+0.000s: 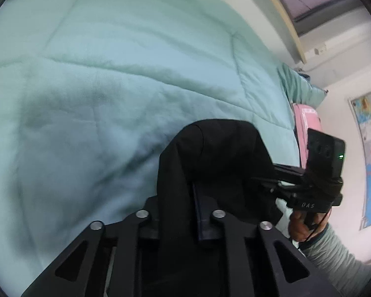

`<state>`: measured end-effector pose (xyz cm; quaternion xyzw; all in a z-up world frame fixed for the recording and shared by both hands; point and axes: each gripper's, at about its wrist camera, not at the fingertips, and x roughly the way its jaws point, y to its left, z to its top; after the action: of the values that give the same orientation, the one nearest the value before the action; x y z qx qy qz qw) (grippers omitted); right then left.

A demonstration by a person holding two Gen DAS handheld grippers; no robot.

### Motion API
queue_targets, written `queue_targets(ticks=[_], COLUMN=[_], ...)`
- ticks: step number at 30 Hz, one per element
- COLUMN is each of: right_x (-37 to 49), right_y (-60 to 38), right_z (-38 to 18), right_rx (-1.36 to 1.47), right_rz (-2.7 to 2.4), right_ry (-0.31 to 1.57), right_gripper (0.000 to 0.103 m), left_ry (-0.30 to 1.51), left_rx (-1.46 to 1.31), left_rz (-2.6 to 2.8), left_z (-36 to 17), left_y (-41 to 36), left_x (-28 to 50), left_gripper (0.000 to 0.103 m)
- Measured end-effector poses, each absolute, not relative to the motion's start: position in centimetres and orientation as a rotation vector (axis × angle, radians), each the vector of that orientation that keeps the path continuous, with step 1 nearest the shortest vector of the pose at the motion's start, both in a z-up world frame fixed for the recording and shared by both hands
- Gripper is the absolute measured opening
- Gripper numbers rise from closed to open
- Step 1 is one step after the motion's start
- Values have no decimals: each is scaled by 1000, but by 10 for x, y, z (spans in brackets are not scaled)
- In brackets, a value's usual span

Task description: Fold large clothes

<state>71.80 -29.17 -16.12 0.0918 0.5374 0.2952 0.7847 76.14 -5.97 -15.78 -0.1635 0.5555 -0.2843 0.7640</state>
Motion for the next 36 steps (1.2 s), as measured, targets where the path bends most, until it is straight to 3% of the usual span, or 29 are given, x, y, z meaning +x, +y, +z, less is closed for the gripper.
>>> queue_targets(ticks=[9,17,28,36], right_x=[576,450,348,320], right_y=[-257,-223,-211,-196], right_z=[-32,9,-43,-113], right_rx=[-114,-228,-167,-158], right_rz=[533,480,465,446], right_ry=[913,866,941,921], right_gripper=[18,18,17,18], left_ry=[995,949,1042,1042], left_rx=[-180,-13,100,-1], left_rz=[-690,-678,-677,-697], left_z=[-36,6,-45,-130], left_y=[-57,-56,-59,-42], left_x=[635,502,389,347], left_gripper=[12,13,13,12])
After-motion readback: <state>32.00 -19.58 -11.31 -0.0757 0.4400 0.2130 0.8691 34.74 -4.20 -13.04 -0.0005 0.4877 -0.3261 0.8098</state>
